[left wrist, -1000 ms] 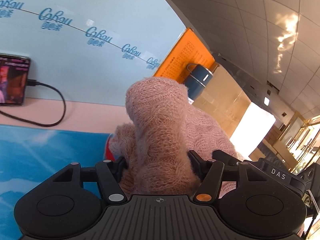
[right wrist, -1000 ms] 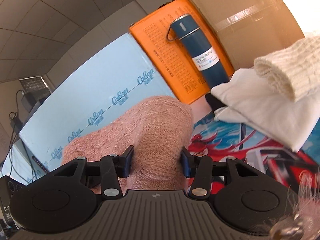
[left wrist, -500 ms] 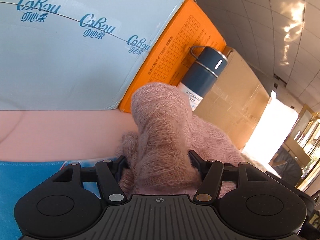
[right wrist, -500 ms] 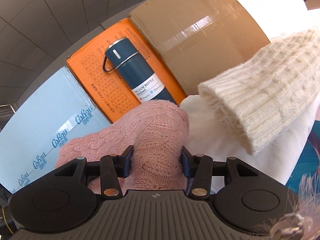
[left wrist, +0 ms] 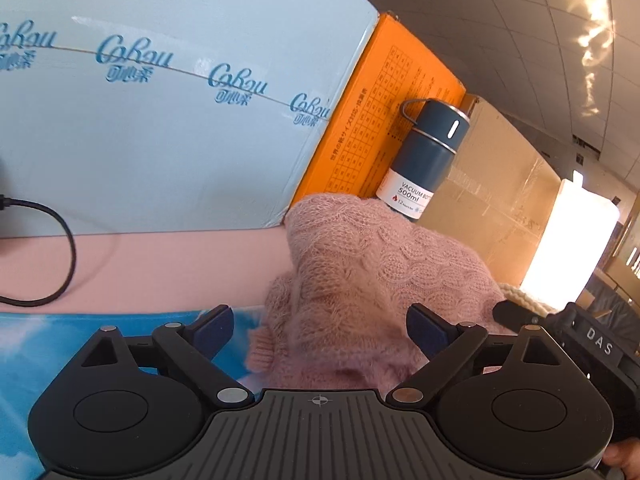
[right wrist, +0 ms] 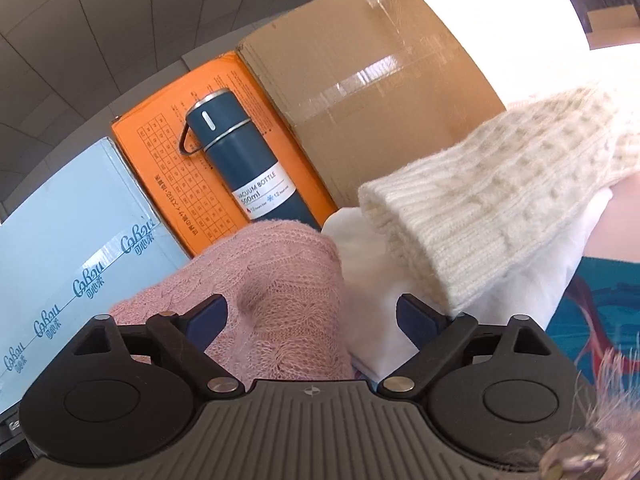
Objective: Fold clothes
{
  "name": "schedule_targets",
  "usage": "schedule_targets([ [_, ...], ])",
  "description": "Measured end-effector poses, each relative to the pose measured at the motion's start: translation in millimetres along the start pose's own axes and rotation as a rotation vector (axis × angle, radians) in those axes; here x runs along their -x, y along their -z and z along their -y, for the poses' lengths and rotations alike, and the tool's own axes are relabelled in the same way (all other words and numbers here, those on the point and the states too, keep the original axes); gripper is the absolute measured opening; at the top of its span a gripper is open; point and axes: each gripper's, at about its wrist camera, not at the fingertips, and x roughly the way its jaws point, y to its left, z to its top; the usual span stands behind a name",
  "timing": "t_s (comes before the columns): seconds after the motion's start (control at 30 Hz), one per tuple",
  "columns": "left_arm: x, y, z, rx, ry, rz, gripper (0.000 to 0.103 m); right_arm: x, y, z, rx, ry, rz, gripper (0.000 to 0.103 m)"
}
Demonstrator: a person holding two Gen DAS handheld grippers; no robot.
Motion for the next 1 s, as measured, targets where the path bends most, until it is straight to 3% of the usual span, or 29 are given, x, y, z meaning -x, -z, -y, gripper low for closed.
schedule_targets([
  [0.2,77,20,-8,-0.040,-0.044,0.095,0.100,45,10,-18,0.107,0.004,0.184,0.100],
  [0.37,128,34,-16,-0.007,-0.068,0.175,0.103,80,32,-46,0.178,-0.039,0.144,0.100],
  [0.47,140,37,-13,-0.001,-0.074,0.197,0.103,104,50,-63,0.221,-0.076,0.138,0.100],
  [0.6,144,40,1,-0.089,-0.132,0.268,0.103,129,65,-84,0.336,-0.049,0.217,0.102],
  [0.7,141,40,9,-0.143,-0.187,0.311,0.103,139,74,-98,0.479,0.049,0.330,0.103],
  [0.77,138,39,10,-0.157,-0.187,0.303,0.103,137,78,-104,0.537,0.115,0.347,0.103],
  [1.0,134,42,24,-0.275,-0.198,0.351,0.103,130,71,-95,0.496,0.115,0.305,0.103],
])
